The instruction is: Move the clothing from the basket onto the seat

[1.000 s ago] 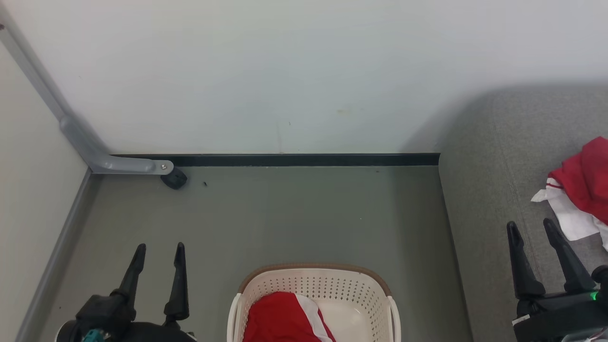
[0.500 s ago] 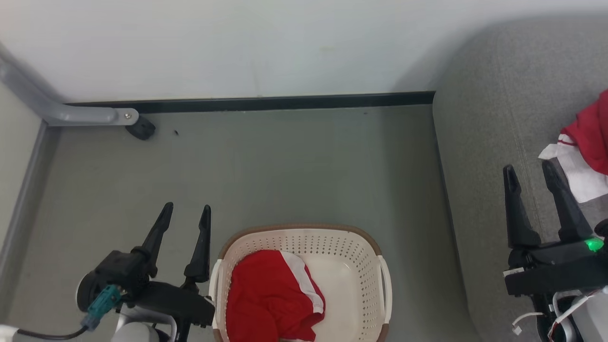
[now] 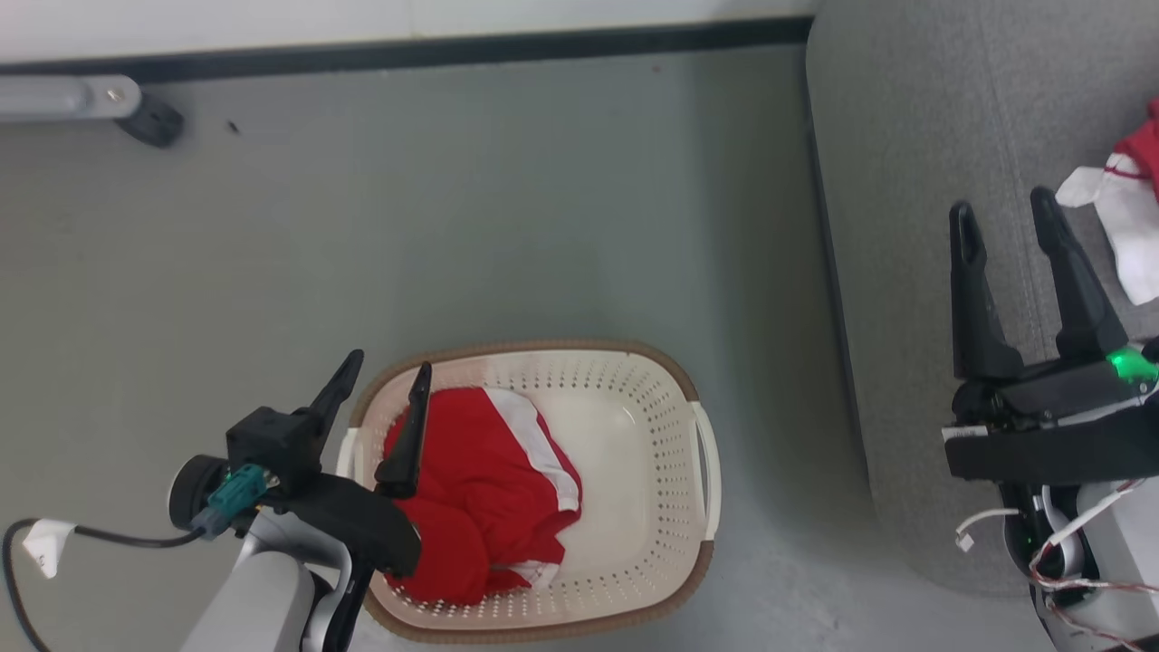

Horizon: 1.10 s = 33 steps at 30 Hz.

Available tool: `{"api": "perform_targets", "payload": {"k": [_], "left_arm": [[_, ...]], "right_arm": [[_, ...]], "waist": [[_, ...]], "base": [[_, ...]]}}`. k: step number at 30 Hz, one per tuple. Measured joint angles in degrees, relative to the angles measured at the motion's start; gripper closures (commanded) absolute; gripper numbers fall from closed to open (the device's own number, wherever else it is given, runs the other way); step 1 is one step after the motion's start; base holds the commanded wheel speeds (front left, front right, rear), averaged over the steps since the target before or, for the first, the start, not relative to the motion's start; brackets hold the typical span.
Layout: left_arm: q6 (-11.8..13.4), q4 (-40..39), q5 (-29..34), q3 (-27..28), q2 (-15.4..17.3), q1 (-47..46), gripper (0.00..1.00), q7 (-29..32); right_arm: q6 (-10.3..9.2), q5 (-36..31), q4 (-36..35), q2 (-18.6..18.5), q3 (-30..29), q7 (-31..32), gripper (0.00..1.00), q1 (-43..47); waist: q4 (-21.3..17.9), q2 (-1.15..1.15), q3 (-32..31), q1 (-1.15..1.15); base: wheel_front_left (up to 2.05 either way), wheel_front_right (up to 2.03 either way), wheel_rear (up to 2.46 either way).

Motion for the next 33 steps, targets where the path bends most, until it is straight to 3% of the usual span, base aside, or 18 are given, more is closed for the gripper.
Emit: {"api": "perform_targets", "payload": {"k": [16, 33], "left_arm": [[-2.45, 10.66, 2.37, -4.00, -0.62, -8.99, 0.00, 3.93], [-3.02, 20.12, 4.82, -7.45, -0.49, -15.69, 0.00, 7.22]], "right_arm": [[2.21, -2.77, -1.72, 2.19, -0.19, -0.15, 0.00, -9.17], [3.98, -4.32, -2.70, 6.47, 0.91, -0.15, 0.00, -15.32]], "waist": [[-3.90, 0.00, 12.53, -0.01], [-8.47, 0.00, 22.32, -0.01]], "base": [[0.00, 0.00, 0.00], [0.00, 0.00, 0.00]]}}
